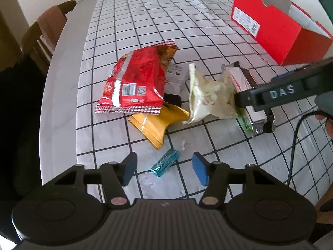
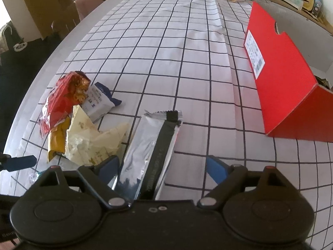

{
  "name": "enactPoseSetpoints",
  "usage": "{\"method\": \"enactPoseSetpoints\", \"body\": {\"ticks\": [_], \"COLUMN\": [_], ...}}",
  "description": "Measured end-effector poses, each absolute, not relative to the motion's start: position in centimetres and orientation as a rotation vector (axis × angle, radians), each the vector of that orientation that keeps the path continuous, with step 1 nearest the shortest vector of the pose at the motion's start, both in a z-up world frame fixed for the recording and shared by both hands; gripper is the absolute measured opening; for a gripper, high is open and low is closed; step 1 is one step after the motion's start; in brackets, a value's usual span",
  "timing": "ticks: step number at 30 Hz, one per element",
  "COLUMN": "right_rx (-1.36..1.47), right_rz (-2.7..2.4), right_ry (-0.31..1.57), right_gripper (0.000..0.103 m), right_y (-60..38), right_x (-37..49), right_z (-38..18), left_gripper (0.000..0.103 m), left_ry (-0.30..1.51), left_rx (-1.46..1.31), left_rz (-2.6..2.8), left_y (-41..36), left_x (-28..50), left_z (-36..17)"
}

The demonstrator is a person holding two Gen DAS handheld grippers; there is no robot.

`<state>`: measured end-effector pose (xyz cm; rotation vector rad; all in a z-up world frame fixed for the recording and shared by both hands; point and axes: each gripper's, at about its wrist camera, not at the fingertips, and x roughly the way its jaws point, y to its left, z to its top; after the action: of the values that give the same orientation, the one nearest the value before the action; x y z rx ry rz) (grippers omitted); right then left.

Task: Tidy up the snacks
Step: 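Grasp the silver foil bar with the right tool while the left tool grasps the teal candy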

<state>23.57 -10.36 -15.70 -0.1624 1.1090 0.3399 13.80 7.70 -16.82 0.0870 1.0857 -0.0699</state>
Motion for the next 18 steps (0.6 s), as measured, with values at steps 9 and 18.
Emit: {"method": "enactPoseSetpoints", "body": {"ticks": [9, 18], "right_rx": [-0.192, -0.162], "right_rz": [0.346, 0.362], "right_ry": [1.099, 1.070], "right_gripper": [0.074, 0.041], "right_y": [-9.7, -11.2], "right_x": [23.2, 22.7], "right_z": [-16.0, -15.4], "left_gripper": [0.037, 0.012], "left_ry": [1.098, 1.102], "left_rx": [0.083, 0.055], "left_rz": [-0.077, -0.049], "left_y": [7.4, 7.5], "left_x": [13.8, 13.9], "left_z": [-17.0, -16.9]}}
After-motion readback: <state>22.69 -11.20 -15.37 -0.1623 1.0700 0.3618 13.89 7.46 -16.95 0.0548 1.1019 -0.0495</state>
